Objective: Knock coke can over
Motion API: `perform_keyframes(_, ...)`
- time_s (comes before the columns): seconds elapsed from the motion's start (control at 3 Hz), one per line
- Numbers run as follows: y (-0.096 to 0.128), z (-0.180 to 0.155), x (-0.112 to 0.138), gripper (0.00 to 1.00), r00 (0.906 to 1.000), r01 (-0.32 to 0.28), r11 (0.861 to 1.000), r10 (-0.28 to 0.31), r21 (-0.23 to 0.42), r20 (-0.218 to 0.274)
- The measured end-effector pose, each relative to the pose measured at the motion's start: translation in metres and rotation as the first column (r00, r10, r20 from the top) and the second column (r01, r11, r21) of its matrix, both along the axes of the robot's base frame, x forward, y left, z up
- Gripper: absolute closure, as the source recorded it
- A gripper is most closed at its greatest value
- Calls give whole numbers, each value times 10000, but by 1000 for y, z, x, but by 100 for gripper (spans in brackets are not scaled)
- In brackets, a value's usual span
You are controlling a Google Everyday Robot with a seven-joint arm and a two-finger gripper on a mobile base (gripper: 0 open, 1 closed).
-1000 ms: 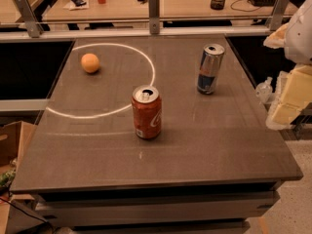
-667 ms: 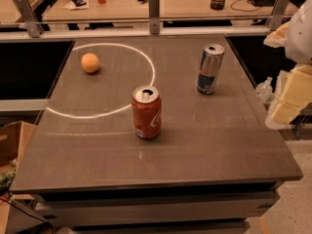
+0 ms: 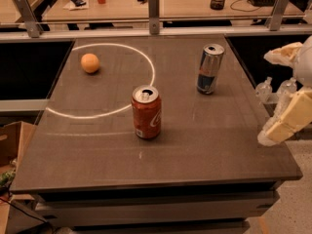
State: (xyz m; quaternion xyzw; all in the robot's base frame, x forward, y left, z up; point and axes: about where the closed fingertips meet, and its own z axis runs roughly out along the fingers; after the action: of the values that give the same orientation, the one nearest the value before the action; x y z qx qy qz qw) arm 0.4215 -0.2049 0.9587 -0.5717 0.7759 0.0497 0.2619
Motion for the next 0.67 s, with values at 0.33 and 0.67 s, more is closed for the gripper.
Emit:
perform_keyframes(0.33, 5, -25, -10, 0, 9976, -537, 9872, 464, 1503, 514)
perform_keyframes(0.67, 31, -39, -21, 0, 9894, -1284, 9422, 1001, 3095, 1056)
